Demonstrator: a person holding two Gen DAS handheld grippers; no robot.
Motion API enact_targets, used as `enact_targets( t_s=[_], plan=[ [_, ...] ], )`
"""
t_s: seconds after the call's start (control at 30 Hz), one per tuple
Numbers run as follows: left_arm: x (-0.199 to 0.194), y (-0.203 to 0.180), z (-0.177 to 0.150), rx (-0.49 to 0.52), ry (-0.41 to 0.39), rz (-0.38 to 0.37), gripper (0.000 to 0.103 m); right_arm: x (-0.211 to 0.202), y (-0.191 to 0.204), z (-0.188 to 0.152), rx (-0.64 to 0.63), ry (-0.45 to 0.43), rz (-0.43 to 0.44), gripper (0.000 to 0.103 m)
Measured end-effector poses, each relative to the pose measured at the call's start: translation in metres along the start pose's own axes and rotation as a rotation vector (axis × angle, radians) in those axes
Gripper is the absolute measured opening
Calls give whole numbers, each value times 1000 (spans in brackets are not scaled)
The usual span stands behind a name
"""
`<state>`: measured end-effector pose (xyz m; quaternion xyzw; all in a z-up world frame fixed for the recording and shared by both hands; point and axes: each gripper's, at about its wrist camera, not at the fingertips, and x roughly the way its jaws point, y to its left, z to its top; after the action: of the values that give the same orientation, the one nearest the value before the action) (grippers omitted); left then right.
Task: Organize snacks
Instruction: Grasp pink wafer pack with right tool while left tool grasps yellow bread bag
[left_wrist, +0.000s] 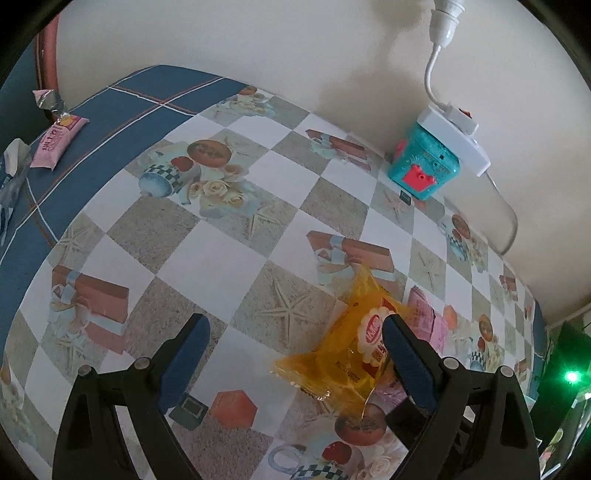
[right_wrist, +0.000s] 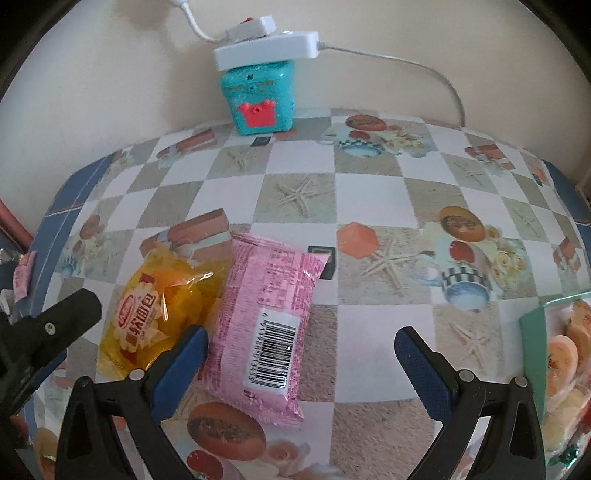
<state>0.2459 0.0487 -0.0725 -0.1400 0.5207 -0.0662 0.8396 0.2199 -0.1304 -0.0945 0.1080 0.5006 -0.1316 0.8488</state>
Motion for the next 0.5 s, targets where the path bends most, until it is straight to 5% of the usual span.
enact_targets(
  t_s=[0.4,0.5],
  plan=[
    [10,-7,-5,4,18,-34,95,0,0,-1,-10,-14,-10,79],
    [15,-11,-8,18,29,-37,95,0,-8,-3,5,-15,-22,65]
  ],
)
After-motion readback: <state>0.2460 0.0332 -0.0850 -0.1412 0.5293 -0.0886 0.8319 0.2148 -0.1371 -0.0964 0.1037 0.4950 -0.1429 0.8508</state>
